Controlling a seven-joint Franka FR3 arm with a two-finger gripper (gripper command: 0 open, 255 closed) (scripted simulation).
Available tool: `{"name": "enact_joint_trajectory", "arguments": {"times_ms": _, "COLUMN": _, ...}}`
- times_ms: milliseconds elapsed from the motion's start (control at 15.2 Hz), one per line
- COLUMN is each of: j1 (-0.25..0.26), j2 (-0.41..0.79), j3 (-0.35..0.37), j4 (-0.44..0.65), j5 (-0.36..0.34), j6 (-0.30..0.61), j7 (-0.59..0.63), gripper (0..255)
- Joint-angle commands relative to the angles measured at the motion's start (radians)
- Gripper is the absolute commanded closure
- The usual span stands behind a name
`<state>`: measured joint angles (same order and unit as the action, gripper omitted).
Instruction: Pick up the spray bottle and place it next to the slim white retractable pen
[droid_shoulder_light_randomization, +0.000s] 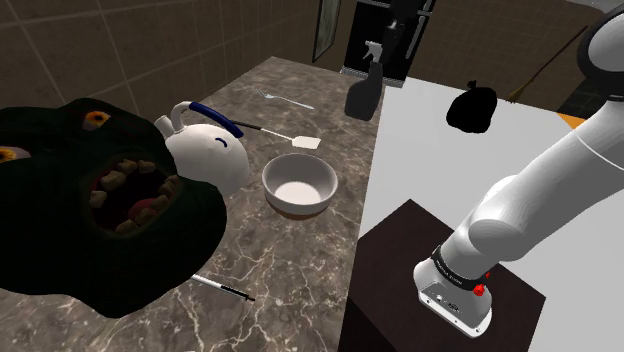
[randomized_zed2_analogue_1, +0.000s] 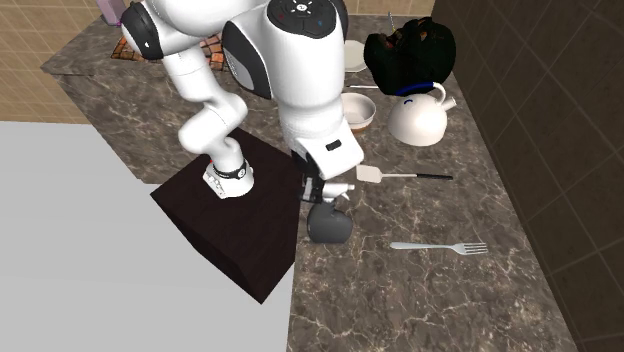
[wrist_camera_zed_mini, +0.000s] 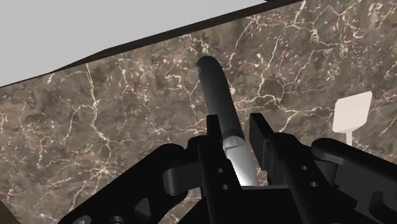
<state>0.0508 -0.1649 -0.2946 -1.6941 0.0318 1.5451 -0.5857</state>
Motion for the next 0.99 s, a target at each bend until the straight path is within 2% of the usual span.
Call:
{"name": "enact_joint_trajectory", "arguments": {"times_ms": 0, "j1": 0.0, "j2": 0.008, "j3": -0.001, "j4": 0.035, "j5": 0.002, "j6": -0.027, "j7": -0.001, "gripper": 255}}
{"name": "enact_joint_trajectory", "arguments": {"times_ms": 726, "j1": -0.003, "j2": 0.081, "j3": -0.012, "j4": 0.268, "j5": 0.024, "j6": -0.192, "j7": -0.007, "gripper": 255}}
{"name": "enact_joint_trajectory", "arguments": {"times_ms": 924, "j1": 0.027, "j2": -0.013, "j3": 0.035, "j4": 0.165, "j5": 0.002, "j6": -0.174, "j7": 0.069, "gripper": 255}}
